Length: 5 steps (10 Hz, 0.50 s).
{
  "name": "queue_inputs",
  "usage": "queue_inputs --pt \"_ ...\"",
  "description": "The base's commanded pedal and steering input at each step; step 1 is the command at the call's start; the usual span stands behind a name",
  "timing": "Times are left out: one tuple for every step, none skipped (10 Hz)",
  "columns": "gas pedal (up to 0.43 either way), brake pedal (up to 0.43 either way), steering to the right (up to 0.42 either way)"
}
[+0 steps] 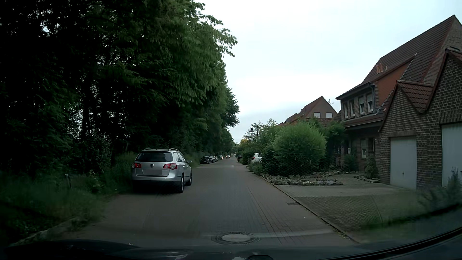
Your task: Follow the waypoints while adhering to traffic rules and regulations
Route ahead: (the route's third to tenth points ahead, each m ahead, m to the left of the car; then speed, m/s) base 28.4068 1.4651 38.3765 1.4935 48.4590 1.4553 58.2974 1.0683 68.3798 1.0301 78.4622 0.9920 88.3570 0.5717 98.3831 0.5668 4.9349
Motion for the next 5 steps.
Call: queue_inputs --pt "0.11 0.0 0.024" --pt "0.11 0.0 0.014" --pt "0.118 0.0 0.008" --pt "0.118 0.0 0.019" --pt "0.118 0.0 0.043"
